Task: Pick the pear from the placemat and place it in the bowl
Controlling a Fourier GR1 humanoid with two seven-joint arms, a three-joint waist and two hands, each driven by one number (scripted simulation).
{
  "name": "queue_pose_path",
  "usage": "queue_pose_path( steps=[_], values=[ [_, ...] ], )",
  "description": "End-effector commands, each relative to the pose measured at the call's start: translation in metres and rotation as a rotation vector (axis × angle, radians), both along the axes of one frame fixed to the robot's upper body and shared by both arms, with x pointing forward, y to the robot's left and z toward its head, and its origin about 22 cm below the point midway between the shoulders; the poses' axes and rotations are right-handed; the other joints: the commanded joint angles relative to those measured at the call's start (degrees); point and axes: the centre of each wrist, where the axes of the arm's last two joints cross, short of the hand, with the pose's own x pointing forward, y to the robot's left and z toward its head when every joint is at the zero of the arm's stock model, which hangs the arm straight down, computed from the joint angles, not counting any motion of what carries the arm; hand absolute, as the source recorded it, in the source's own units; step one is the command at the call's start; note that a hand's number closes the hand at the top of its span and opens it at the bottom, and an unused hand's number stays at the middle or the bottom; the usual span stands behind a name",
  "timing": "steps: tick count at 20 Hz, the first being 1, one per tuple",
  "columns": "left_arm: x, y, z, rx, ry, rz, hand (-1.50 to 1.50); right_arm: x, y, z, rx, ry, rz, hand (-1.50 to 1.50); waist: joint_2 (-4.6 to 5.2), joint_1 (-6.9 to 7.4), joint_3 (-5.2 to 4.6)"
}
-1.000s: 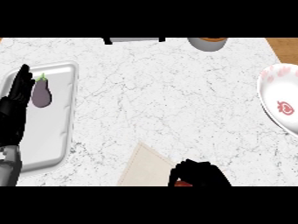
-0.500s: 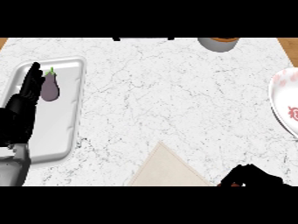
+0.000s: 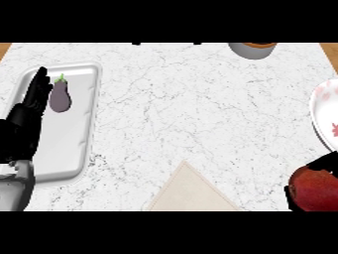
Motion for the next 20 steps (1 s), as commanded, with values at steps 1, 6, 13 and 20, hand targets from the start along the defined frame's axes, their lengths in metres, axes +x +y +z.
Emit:
queue_pose_path(
  steps=[1,6,13,20],
  values=[
    [0.0,0.002,-0.006,-0.004,0.013,-0.012,0.0,0.027,-0.049,0.01,0.121,-0.098,-0.04,1.5,0.09,0.38,0.0],
    [0.007,0.0,-0.001,-0.006,0.007,-0.024,0.0,0.061,-0.128,0.017,0.024,-0.144,-0.133,1.5,0.18,0.47,-0.01],
    [0.004,-0.021,-0.002,-0.009,-0.011,-0.025,0.0,0.109,-0.168,-0.038,-0.208,-0.111,-0.244,1.5,0.36,1.57,0.03],
    [-0.002,-0.02,-0.005,-0.017,-0.006,-0.053,0.0,0.148,-0.206,-0.062,-0.238,-0.067,-0.321,1.5,0.49,2.27,0.07]
  ],
)
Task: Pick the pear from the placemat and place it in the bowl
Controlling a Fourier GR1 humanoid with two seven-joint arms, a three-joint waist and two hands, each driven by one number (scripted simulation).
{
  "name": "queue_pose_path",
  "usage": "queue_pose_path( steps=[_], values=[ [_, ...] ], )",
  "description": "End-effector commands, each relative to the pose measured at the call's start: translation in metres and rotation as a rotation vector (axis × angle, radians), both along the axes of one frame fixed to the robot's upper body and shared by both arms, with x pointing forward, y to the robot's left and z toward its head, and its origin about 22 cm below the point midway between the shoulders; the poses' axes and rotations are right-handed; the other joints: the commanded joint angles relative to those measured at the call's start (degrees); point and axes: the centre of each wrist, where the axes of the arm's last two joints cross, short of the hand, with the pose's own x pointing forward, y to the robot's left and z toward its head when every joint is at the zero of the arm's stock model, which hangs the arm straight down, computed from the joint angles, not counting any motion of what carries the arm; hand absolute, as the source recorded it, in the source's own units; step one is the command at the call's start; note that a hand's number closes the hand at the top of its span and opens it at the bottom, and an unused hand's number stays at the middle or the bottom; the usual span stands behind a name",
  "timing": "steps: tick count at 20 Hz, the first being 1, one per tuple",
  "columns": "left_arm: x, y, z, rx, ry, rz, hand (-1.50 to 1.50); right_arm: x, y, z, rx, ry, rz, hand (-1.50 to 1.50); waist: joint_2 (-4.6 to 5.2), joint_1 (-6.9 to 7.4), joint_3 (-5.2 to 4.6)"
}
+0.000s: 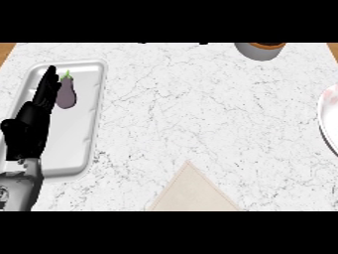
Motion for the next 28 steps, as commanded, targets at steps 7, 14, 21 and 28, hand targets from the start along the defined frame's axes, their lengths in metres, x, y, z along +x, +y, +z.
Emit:
queue_pose_path(
  steps=[7,14,21,28],
  values=[
    [0.011,0.002,-0.001,-0.004,0.005,-0.008,0.0,0.017,-0.037,-0.036,0.276,0.11,0.1,-1.5,0.35,0.08,0.11],
    [0.012,-0.007,-0.003,0.006,-0.013,0.003,0.0,0.02,-0.048,-0.032,0.373,-0.046,0.195,-1.5,0.33,0.11,0.15],
    [0.007,-0.026,0.005,-0.011,-0.017,-0.006,0.0,0.0,-0.082,-0.015,0.495,-0.085,0.174,-1.5,0.19,0.02,0.15],
    [0.008,0.003,0.001,-0.001,0.002,0.009,0.0,-0.067,-0.138,0.007,0.596,-0.125,0.23,-1.5,0.04,-0.94,0.12]
  ],
)
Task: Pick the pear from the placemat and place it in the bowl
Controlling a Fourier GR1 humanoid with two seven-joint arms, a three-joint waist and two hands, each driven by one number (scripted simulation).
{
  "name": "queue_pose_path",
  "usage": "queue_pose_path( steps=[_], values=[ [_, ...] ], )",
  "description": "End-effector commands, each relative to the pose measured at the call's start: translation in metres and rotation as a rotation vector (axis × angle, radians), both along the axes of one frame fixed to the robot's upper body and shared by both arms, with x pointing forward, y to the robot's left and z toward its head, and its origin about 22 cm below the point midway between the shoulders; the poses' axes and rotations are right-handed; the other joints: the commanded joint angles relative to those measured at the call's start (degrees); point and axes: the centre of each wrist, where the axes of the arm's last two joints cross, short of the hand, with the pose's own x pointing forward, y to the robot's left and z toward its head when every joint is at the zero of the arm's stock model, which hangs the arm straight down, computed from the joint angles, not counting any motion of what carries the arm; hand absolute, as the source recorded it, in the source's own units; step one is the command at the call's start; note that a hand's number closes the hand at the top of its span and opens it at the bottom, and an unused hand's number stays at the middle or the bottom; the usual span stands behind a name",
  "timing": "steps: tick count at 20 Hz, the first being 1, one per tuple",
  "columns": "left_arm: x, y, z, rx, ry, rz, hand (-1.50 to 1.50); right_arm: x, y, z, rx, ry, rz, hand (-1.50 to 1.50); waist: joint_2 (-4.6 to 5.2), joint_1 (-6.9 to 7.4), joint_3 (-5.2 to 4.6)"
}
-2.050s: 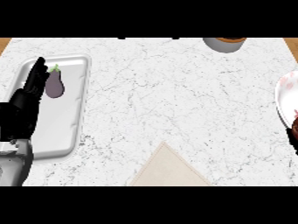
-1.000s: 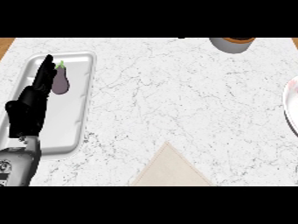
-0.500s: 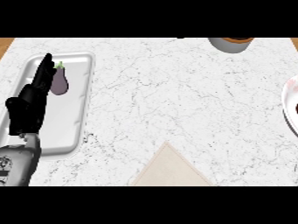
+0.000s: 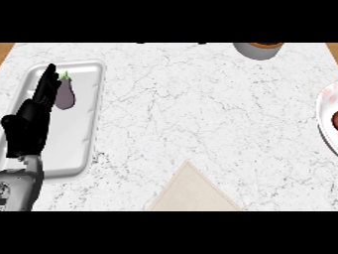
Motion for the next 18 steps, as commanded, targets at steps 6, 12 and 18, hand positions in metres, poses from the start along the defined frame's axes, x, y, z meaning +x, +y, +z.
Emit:
queue_pose_path(
  steps=[6,12,18],
  values=[
    [0.006,0.013,0.005,-0.008,0.0,0.012,0.0,-0.082,-0.049,0.012,0.112,-0.039,0.137,-1.5,-0.31,-1.17,-0.05],
    [0.001,0.003,0.007,-0.007,0.007,0.004,0.0,-0.109,-0.047,-0.016,0.123,-0.028,0.182,-1.5,-0.32,-1.21,0.1],
    [-0.002,0.011,0.004,0.015,0.005,0.041,0.0,-0.12,-0.046,-0.023,0.125,-0.025,0.188,-1.5,-0.43,-1.07,0.04]
  ],
)
